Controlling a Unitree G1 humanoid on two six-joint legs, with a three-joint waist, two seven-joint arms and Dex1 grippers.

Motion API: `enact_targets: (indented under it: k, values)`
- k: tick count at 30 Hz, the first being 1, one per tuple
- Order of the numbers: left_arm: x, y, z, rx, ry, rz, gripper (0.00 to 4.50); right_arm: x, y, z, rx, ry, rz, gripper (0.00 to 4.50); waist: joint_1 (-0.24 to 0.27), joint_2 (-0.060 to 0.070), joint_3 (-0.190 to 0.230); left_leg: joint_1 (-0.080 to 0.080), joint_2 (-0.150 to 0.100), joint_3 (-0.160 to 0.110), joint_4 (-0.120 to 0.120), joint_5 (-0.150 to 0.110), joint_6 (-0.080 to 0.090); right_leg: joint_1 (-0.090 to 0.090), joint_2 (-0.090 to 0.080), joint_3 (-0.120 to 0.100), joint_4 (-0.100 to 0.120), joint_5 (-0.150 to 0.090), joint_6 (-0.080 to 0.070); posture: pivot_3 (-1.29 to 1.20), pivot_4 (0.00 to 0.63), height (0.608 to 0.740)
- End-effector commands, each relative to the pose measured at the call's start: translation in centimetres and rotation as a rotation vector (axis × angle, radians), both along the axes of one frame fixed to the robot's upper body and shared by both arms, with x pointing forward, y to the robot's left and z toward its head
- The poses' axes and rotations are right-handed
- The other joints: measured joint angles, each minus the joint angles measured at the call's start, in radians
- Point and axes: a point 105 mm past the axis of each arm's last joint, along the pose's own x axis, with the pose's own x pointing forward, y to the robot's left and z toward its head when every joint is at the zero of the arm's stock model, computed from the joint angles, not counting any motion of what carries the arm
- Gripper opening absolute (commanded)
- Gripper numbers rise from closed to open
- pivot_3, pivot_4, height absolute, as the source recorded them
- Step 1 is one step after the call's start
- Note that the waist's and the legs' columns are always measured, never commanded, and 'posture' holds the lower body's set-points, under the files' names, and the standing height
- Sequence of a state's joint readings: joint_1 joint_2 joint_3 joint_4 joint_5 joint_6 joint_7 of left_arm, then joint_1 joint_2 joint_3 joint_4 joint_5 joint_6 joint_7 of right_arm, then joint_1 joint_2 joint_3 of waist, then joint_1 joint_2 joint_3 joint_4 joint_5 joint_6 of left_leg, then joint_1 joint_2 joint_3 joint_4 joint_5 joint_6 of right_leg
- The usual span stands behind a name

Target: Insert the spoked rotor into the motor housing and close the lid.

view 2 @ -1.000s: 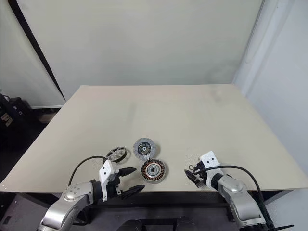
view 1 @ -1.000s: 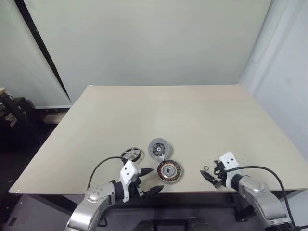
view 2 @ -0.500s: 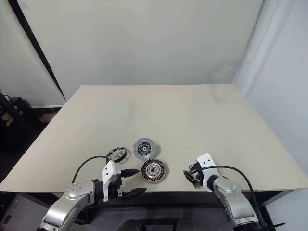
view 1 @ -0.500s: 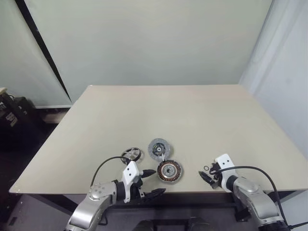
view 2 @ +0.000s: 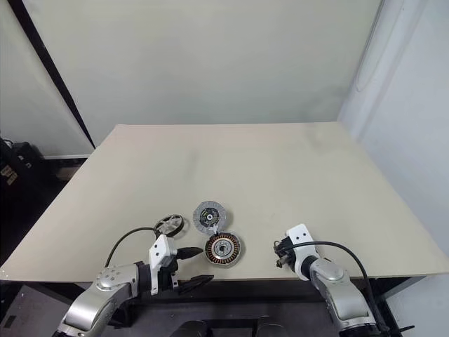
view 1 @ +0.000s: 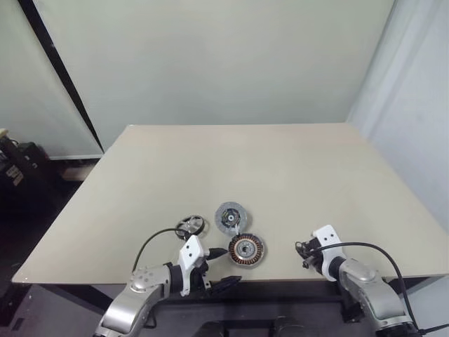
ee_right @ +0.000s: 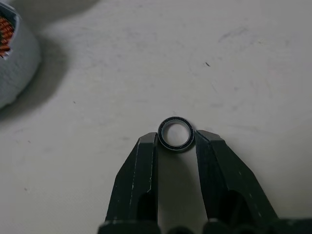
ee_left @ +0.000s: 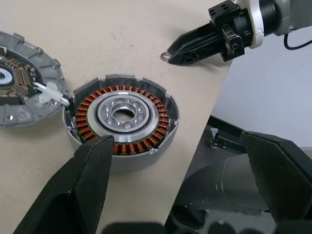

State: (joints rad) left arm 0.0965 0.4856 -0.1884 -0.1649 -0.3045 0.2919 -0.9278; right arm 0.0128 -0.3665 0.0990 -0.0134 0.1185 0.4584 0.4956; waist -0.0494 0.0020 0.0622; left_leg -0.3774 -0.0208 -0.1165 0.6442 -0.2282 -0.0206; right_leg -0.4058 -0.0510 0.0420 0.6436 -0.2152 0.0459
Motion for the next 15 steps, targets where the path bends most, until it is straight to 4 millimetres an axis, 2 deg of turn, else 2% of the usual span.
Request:
enact_targets:
  k: [1,6,15]
  values:
    - [0.5,0.3,0.8,0.004,-0.046,-0.004,4.50,1.5,0.7,2.9,0.026,-0.109,0.014,0.79,0.000,0.000,0.000,0.000,0.000,0.000,0.000,0.000,0.000,0.000,0.000,0.000,0.000,0.000,0.000,0.00,0.000,0.740]
    - [1.0,1.5,1.0,0.004,-0.064,0.038,4.50,1.9,2.8,5.1,0.042,-0.152,0.107,0.79,0.000,0.000,0.000,0.000,0.000,0.000,0.000,0.000,0.000,-0.001,0.000,0.000,0.000,0.000,0.000,0.00,0.000,0.740]
    - [1.6,3.4,0.6,0.031,-0.102,0.090,4.50,1.1,7.8,6.5,0.046,-0.129,0.299,0.79,0.000,0.000,0.000,-0.001,0.000,-0.001,0.000,0.000,0.000,-0.001,0.000,-0.001,0.000,0.000,0.000,0.00,0.000,0.740]
